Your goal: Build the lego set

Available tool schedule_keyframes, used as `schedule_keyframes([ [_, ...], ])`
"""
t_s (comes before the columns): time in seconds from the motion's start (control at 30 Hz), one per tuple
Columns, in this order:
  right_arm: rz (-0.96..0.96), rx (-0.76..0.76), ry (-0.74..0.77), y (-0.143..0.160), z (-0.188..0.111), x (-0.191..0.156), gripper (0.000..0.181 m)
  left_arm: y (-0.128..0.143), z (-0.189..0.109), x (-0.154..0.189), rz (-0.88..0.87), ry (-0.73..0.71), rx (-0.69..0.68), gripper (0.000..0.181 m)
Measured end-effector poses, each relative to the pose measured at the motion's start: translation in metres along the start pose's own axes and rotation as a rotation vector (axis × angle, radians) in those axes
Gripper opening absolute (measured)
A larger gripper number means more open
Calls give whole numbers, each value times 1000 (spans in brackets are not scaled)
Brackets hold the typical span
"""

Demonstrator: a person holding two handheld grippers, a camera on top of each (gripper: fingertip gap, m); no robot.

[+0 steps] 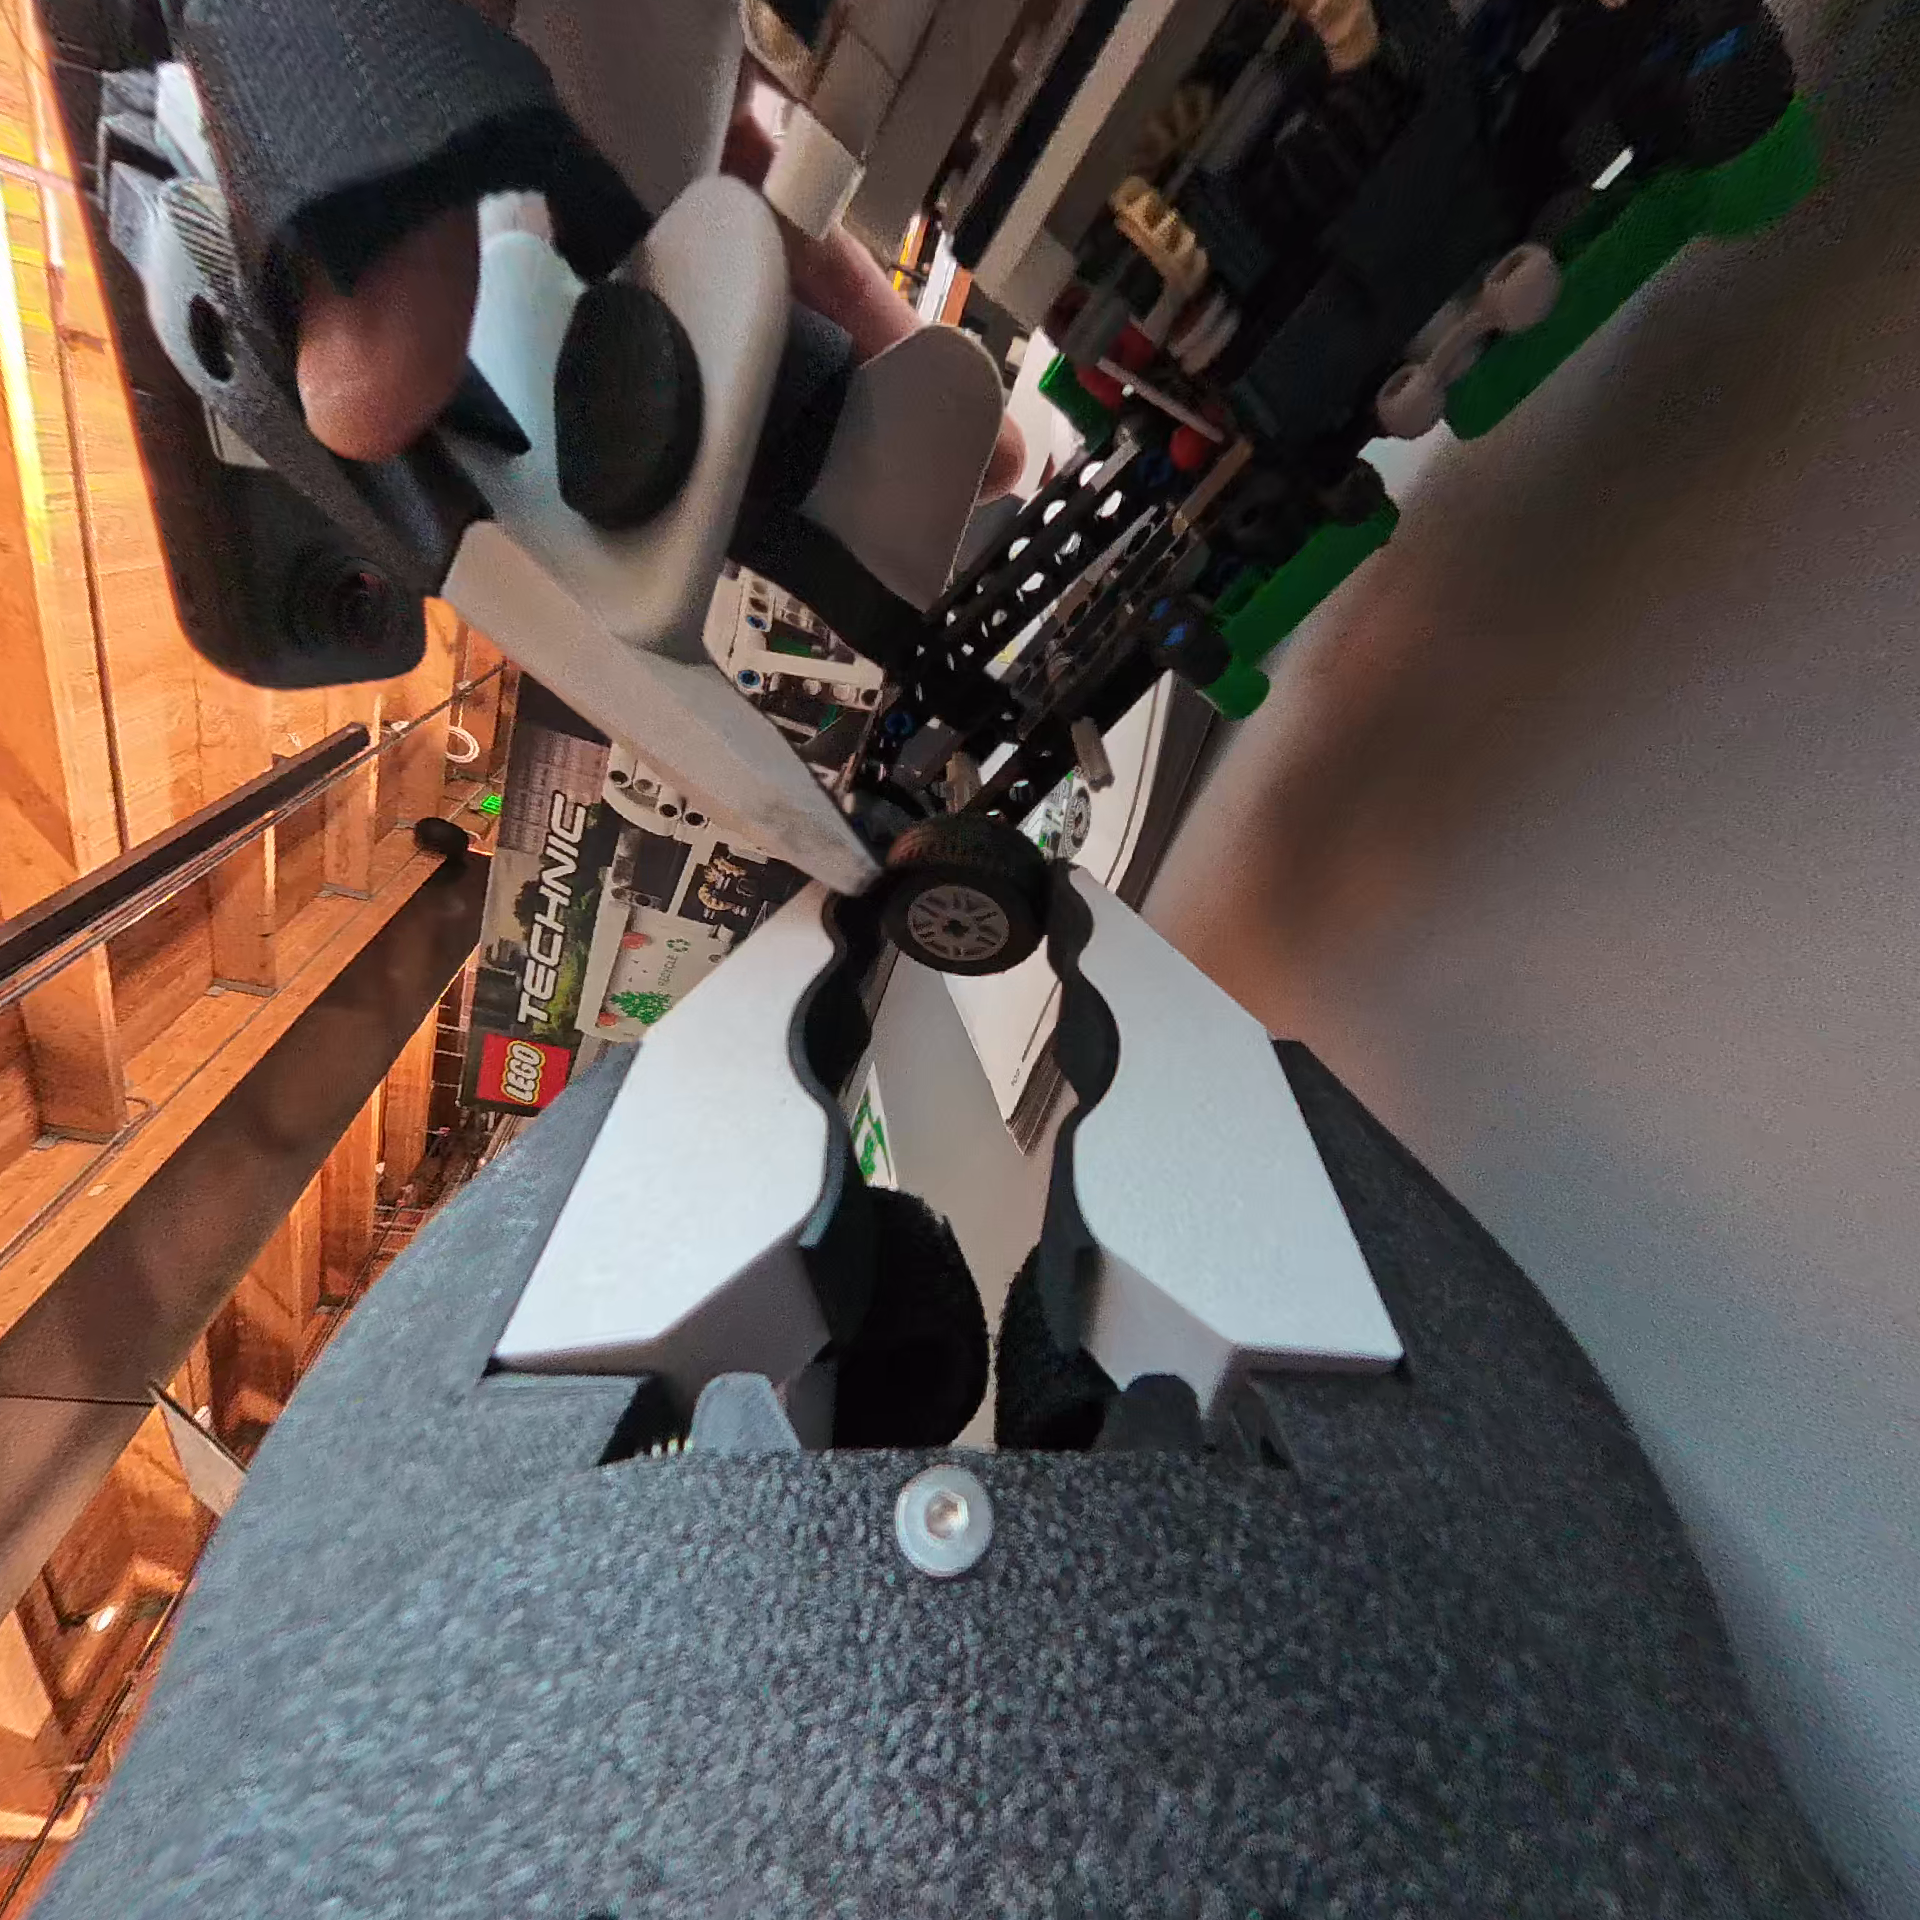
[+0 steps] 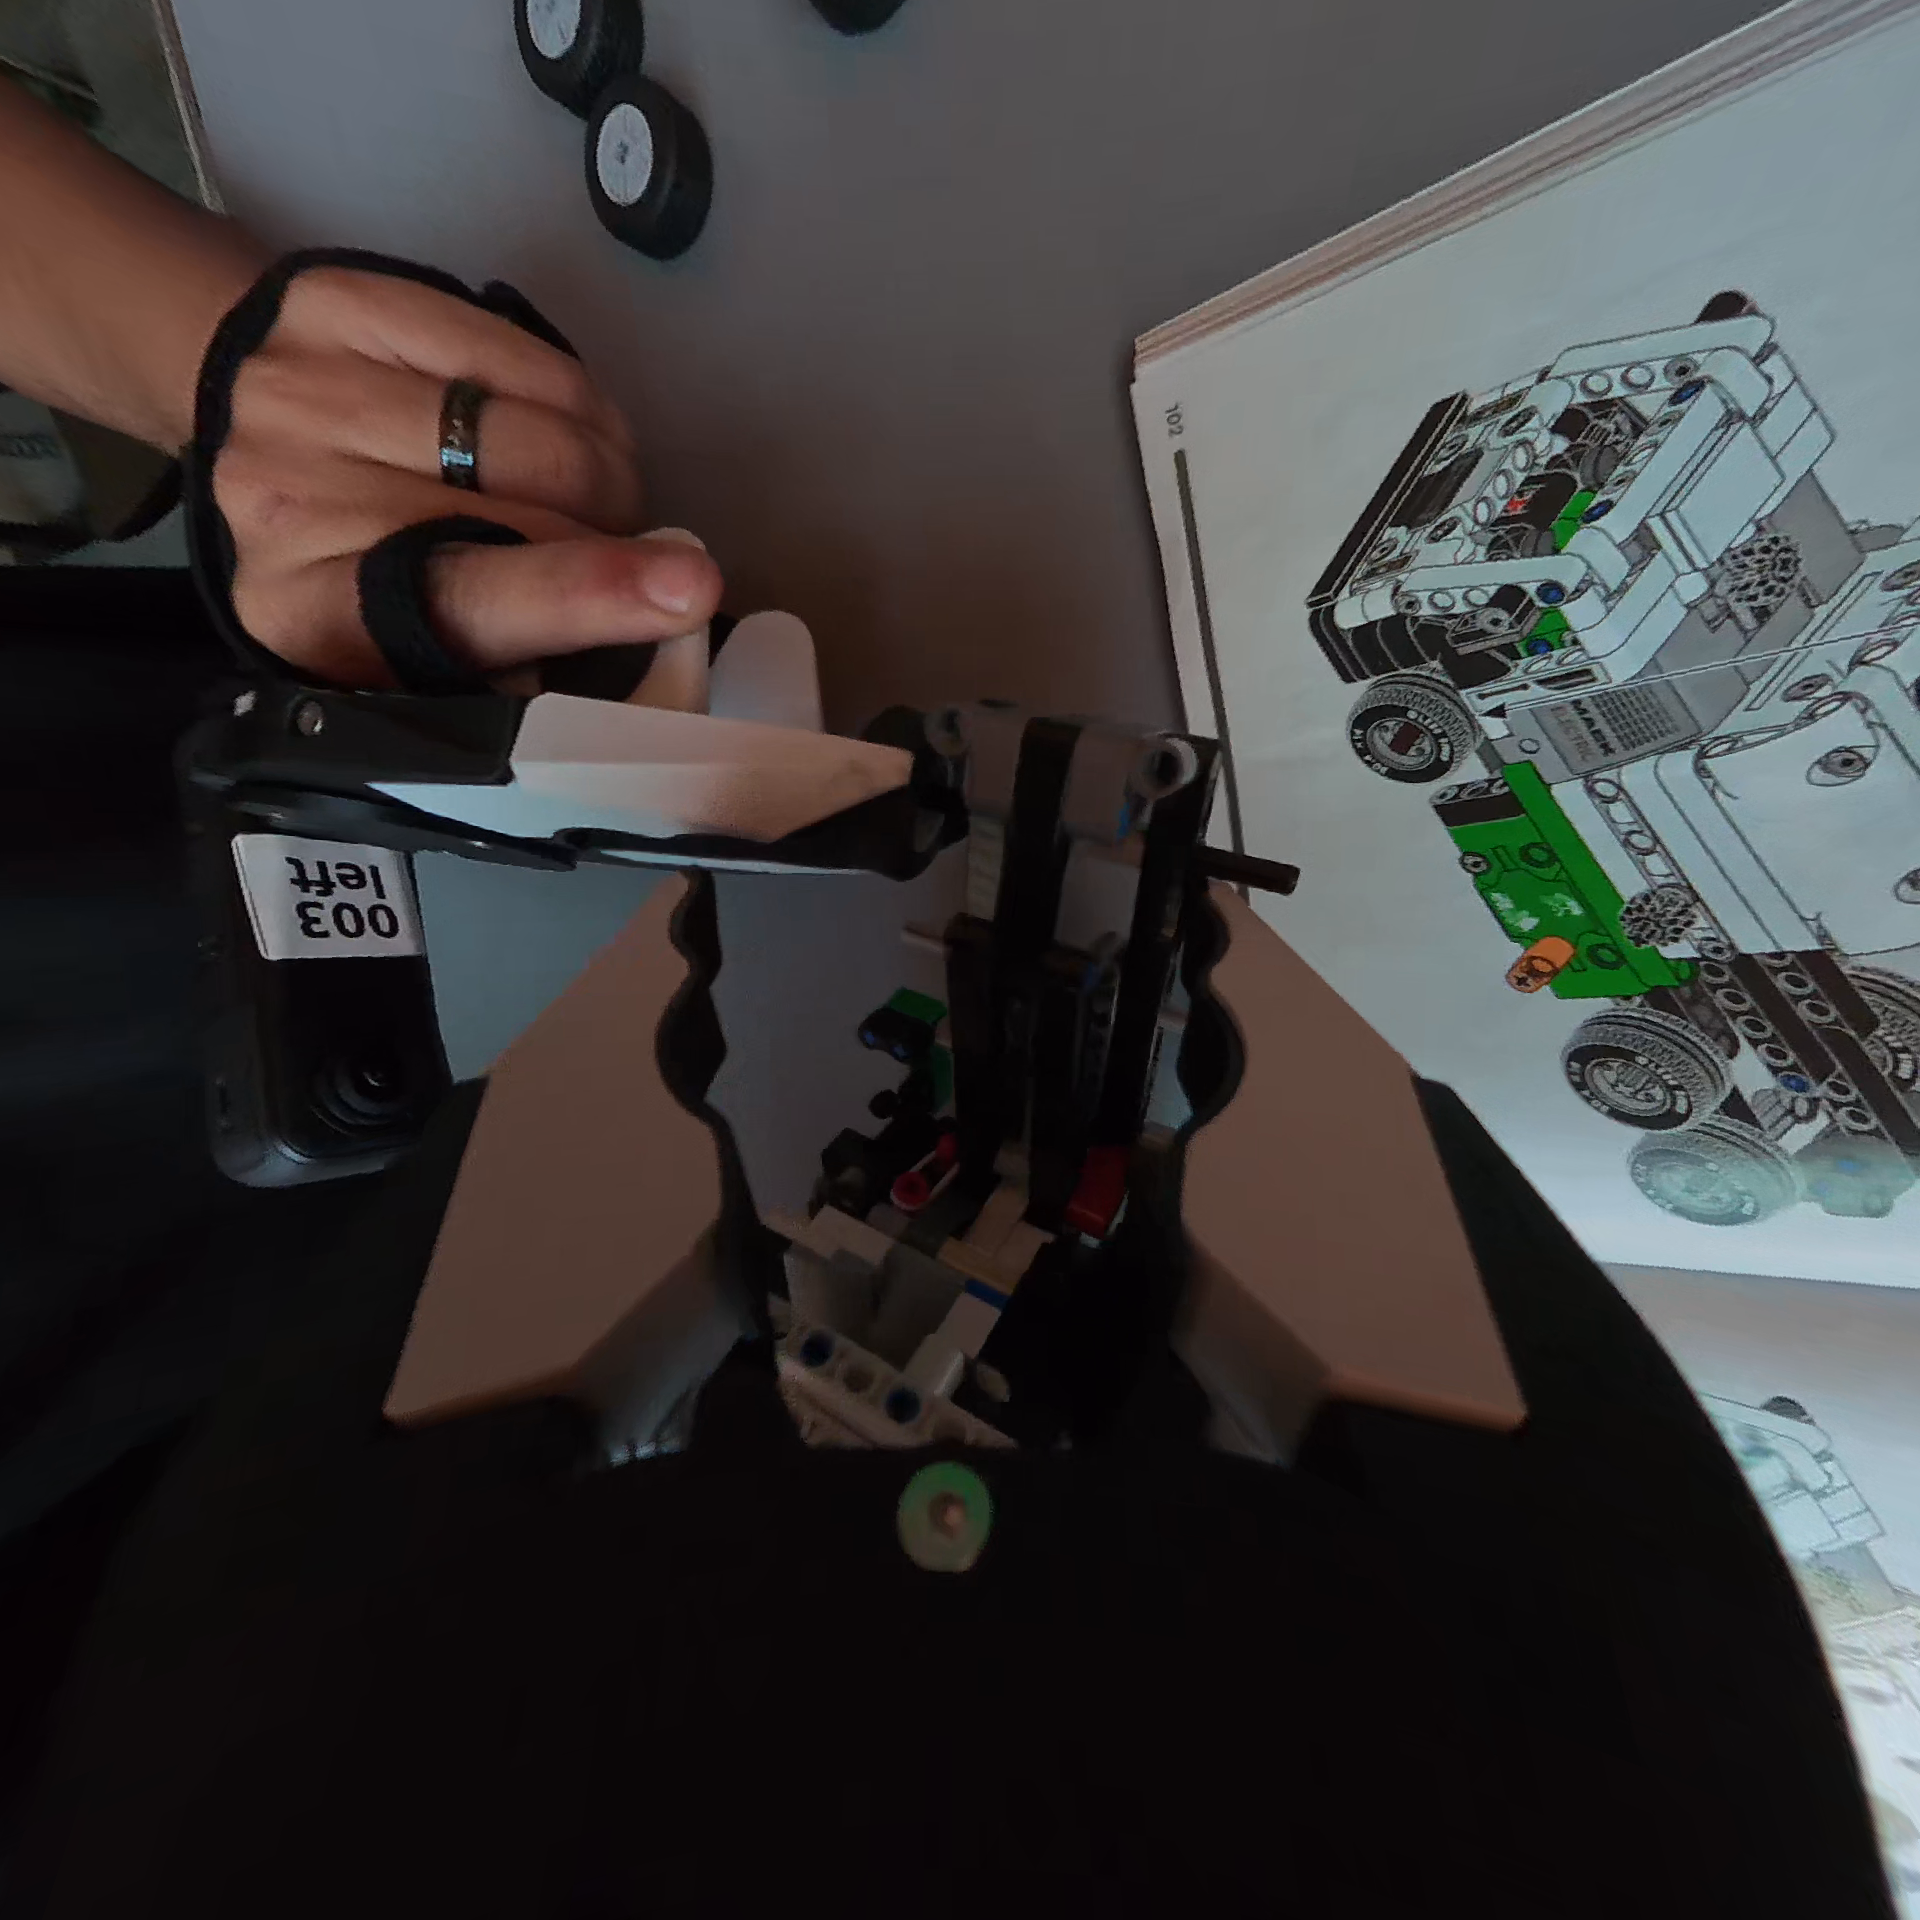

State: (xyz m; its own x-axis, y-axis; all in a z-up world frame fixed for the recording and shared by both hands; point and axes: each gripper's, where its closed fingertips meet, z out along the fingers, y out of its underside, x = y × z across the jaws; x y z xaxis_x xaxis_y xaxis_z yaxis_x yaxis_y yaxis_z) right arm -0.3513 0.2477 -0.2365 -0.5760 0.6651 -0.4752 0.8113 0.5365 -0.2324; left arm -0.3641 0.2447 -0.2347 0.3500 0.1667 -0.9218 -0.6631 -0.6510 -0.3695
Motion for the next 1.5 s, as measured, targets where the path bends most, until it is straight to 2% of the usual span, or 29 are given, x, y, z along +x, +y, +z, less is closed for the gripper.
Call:
schedule_keyframes([
  [0.1, 64, 37, 27, -4, 0, 8, 76, 1, 1, 4, -8, 28, -10, 31],
  [0.23, 85, 30, 85, -1, -1, 7, 76, 0, 1, 5, -14, 37, -4, 31],
  [0.37, 70, -27, 203, 2, 1, 6, 79, 1, 0, 5, -14, 37, -15, 31],
  [0.47, 73, -9, 280, 1, -1, 8, 75, 2, 1, 5, -45, 50, -17, 31],
  [0.53, 23, -8, 329, 5, -4, 12, 65, -3, -1, 1, -53, 38, 17, 31],
  [0.63, -6, -54, 299, 18, 6, 13, 66, -9, -4, 12, -24, 85, 46, 31],
  [0.8, 38, -94, 266, 28, 17, 18, 60, -6, -6, 29, 14, 157, 13, 31],
  [0.87, 21, -129, 266, 34, 17, 17, 41, -8, -14, 33, -2, 186, 28, 32],
  [0.97, 7, -139, 182, 39, 25, 3, 42, -8, -32, 38, -32, 227, 9, 32],
  [1.13, -82, -246, 213, 55, 42, -8, 40, -13, -60, 38, -20, 227, 38, 32],
  [1.23, -133, -293, 206, 62, 48, -23, 39, -7, -82, 36, -14, 222, 41, 31],
  [1.4, -244, -340, 168, 70, 61, -47, 40, 4, -124, 18, -219, 239, 54, 31],
  [1.5, -221, -275, 170, 61, 59, -52, 41, -4, -145, 4, -369, 248, 117, 31],
])
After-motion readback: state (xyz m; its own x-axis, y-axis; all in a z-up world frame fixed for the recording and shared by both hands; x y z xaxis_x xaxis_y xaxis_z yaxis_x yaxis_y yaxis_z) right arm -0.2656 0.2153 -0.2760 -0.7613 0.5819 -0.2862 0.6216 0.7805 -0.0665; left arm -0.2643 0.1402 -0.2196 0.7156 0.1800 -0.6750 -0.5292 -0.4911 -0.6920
